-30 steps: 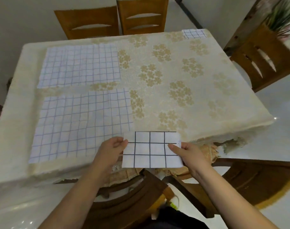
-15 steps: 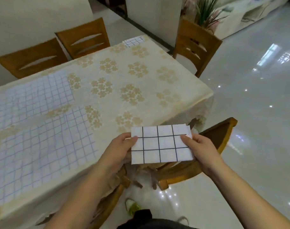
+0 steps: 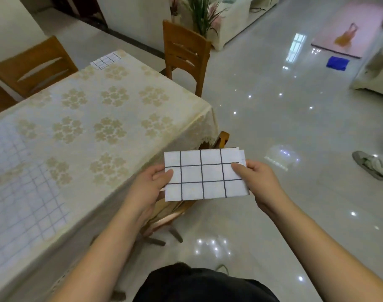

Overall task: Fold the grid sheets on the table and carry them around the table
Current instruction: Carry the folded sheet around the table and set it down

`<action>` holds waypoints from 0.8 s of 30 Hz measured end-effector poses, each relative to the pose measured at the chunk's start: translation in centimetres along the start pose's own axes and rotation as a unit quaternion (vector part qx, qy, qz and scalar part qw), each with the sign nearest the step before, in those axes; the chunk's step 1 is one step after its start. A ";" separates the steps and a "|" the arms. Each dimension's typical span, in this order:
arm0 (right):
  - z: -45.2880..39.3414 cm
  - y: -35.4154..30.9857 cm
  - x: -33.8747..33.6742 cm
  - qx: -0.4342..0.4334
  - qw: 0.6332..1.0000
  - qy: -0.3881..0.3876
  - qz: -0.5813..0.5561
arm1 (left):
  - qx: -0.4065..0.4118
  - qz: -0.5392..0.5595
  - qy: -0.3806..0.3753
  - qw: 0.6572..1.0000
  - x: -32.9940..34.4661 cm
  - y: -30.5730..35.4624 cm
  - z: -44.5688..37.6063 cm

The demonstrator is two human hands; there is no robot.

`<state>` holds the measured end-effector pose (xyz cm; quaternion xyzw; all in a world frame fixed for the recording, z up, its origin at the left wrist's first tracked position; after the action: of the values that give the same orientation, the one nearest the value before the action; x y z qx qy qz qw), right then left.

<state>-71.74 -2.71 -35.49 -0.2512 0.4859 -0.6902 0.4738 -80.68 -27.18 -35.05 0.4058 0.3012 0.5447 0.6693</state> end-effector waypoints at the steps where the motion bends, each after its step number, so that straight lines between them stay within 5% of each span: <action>1: 0.0 0.2 -0.8 0.005 1.000 0.010 -0.010 | -0.002 -0.004 -0.004 1.000 0.8 0.0 -0.1; 24: -6.1 1.9 -9.8 0.029 0.982 0.170 -0.080 | -0.039 -0.092 -0.198 0.975 13.9 2.3 -10.2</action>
<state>-71.78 8.57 -38.52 -0.1545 0.5171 -0.7726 0.3344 -87.28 -11.30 -37.47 0.4498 0.1767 0.4011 0.7782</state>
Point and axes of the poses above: each hand's wrist, its own z-axis away from the middle knuckle, its own x-axis out of the palm, y = z × x, the point moved 5 cm from there along -z, towards the middle knuckle, and after that the axes turned 3 degrees about z, right-handed, at the moved point
